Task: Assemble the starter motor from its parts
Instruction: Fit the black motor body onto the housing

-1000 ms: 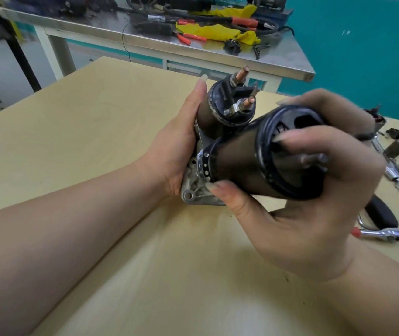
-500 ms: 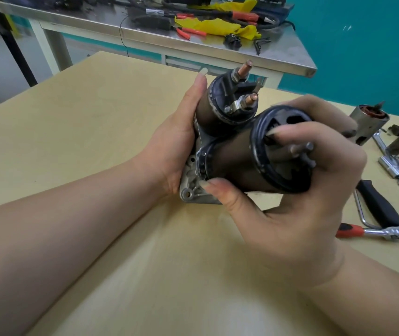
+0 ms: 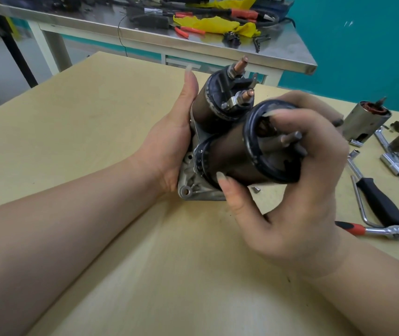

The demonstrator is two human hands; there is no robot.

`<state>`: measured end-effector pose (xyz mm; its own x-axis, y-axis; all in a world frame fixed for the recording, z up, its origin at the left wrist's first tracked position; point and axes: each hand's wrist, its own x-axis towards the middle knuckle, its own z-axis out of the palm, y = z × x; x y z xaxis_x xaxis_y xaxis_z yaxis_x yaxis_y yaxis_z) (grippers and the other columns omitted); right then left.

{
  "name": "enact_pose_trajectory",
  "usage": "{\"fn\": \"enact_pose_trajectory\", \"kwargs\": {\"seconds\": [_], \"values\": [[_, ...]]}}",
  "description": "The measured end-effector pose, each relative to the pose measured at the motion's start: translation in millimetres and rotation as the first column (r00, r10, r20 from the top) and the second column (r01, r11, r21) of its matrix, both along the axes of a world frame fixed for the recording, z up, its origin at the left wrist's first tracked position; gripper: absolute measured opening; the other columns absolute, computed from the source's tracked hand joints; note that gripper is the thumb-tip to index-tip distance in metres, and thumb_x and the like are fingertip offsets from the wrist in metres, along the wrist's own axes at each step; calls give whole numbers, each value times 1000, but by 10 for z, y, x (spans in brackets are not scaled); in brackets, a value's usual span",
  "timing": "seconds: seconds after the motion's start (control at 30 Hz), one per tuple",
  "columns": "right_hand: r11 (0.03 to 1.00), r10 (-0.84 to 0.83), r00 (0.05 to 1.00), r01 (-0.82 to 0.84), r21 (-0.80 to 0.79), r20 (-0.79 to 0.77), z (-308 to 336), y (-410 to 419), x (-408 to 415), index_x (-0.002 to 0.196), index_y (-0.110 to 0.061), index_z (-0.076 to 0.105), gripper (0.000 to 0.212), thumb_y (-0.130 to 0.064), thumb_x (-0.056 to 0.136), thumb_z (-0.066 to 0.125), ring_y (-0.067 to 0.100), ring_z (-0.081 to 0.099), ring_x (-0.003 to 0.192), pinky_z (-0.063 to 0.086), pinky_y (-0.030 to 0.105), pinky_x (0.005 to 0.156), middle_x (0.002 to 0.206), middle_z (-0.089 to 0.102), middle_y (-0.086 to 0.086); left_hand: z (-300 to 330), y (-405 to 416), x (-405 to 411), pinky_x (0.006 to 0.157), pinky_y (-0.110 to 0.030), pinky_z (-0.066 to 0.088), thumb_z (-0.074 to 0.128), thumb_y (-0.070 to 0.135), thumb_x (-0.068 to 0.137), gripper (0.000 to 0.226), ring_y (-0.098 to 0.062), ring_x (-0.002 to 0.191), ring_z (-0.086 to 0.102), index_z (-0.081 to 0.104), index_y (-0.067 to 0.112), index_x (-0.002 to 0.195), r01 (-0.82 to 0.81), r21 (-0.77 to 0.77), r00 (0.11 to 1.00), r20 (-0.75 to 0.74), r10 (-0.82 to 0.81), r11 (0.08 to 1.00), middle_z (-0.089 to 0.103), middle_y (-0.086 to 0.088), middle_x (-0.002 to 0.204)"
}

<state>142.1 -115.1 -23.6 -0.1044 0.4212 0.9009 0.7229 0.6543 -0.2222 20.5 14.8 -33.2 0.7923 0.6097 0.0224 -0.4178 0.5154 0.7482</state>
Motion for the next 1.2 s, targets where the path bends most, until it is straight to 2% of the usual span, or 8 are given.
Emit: {"fn": "enact_pose_trajectory", "kwargs": {"seconds": [0.17, 0.3, 0.5, 0.63, 0.8, 0.93, 1.13, 1.2], "values": [[996, 65, 998, -64, -64, 15, 19, -8, -2, 134, -14, 40, 64, -8, 82, 76, 22, 44, 132, 42, 34, 105, 135, 39, 13, 51, -27, -35, 77, -32, 64, 29, 64, 114, 80, -22, 93, 81, 87, 15, 90, 16, 1, 1000, -8, -16, 1000, 83, -8, 97], [999, -4, 999, 6, -52, 38, 16, -25, -27, 133, -9, 43, 60, -9, 83, 77, 18, 44, 131, 42, 29, 105, 134, 40, 17, 43, 1, -30, 75, -33, 64, 36, 58, 115, 74, -23, 91, 81, 87, 12, 88, -35, -8, 998, -54, 35, 999, 82, -10, 95], [995, -96, 995, 96, -21, 15, -43, -55, -68, 132, -7, 43, 60, -10, 84, 78, 17, 43, 131, 41, 23, 105, 134, 44, 13, 15, 34, -19, 88, -43, 62, 50, 59, 111, 60, -33, 110, 77, 77, 6, 117, -148, -6, 975, -168, 145, 989, 78, -19, 118], [998, -39, 998, 41, -51, 54, 14, -7, -29, 133, -7, 42, 63, -10, 82, 78, 15, 40, 133, 37, 26, 109, 132, 42, 18, 49, 9, -25, 92, -43, 60, 49, 58, 112, 58, -34, 115, 74, 73, 5, 121, -177, 7, 967, -186, 175, 984, 77, -19, 119], [985, -1, 994, 19, -173, 108, 126, 23, 65, 138, -12, 38, 71, -11, 81, 80, 17, 38, 133, 37, 21, 105, 134, 39, 16, 103, -8, -42, 107, -48, 56, 40, 53, 116, 65, -39, 133, 65, 60, 0, 148, -174, 1, 965, -201, 170, 985, 63, -26, 148], [975, -32, 999, 40, -219, 40, 120, 8, 22, 140, -17, 37, 73, -12, 81, 79, 25, 49, 127, 45, 25, 101, 134, 43, 15, 111, -20, -4, 122, -56, 43, 42, 54, 115, 68, -42, 144, 56, 52, 1, 156, -207, -62, 966, -171, 194, 976, 58, -25, 154], [966, 59, 988, -93, -241, -145, 81, 26, 40, 149, -34, 36, 88, -10, 79, 85, 26, 52, 134, 55, 49, 99, 144, 42, -10, 65, 21, 37, 120, -54, 46, 36, 54, 116, 66, -39, 142, 58, 53, 5, 156, -214, -98, 973, -109, 203, 972, 61, -21, 153], [971, 120, 974, -156, -182, -192, 86, 59, 48, 148, -37, 35, 91, -9, 80, 88, 28, 52, 137, 57, 48, 97, 150, 41, -16, 71, -6, 23, 101, -47, 62, 35, 49, 117, 59, -35, 128, 70, 70, 9, 142, -246, -86, 964, -124, 235, 965, 72, -17, 139]]}}
